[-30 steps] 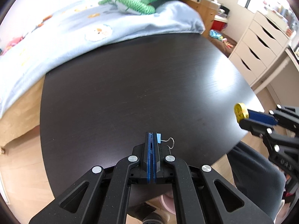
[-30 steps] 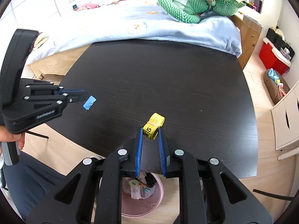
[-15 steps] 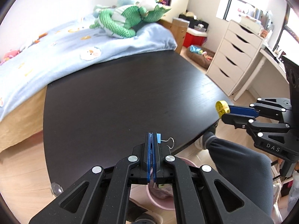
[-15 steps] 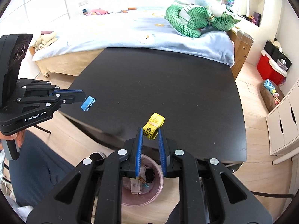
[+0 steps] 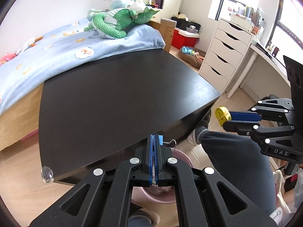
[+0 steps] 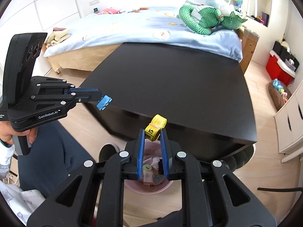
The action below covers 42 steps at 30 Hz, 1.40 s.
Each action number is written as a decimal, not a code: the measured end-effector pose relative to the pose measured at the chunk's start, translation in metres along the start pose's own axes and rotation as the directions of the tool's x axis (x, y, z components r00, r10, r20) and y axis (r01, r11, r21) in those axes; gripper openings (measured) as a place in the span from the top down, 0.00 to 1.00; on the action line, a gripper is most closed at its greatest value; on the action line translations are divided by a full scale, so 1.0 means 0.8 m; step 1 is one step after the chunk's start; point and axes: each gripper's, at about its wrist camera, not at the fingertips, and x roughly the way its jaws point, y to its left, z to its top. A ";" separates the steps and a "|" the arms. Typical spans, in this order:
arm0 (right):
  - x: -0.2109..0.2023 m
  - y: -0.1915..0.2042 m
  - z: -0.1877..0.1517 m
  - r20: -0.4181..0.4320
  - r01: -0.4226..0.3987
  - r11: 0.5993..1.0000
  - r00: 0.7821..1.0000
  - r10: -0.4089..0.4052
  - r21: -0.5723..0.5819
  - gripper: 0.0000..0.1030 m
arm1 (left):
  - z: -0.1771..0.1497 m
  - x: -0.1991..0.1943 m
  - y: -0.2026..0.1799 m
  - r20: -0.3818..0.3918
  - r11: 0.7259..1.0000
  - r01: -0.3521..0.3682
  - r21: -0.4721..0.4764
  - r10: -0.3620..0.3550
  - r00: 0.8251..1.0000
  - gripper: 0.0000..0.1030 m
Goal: Collect trash
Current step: 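Carry the tape measure over the wastebasket and open the right gripper, then lower the blue clip into the wastebasket and open the left gripper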
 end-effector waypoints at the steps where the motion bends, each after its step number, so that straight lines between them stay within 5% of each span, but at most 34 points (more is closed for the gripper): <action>1: 0.001 0.002 -0.004 -0.004 -0.006 1.000 1.000 0.006 0.002 0.84 | -0.003 -0.001 -0.001 0.001 1.000 0.000 0.004 0.000 1.000 0.99; 17: 0.016 0.010 -0.016 -0.044 -0.061 0.998 0.997 0.061 -0.001 0.80 | -0.016 -0.012 -0.001 0.005 1.000 0.019 0.013 -0.019 1.000 0.99; 25: 0.010 -0.001 -0.016 -0.012 -0.048 0.998 0.999 0.049 0.036 0.16 | -0.013 -0.015 -0.003 0.008 0.999 0.023 0.023 -0.023 1.000 0.99; 33: -0.005 -0.009 -0.017 0.033 -0.014 0.998 0.999 0.012 0.065 0.04 | -0.012 -0.017 -0.011 0.006 0.998 0.050 0.044 -0.050 0.999 0.99; 42: -0.019 -0.021 -0.019 0.047 0.040 0.993 0.998 -0.045 0.110 0.03 | -0.013 -0.016 -0.025 0.002 0.995 0.068 0.074 -0.068 0.998 0.99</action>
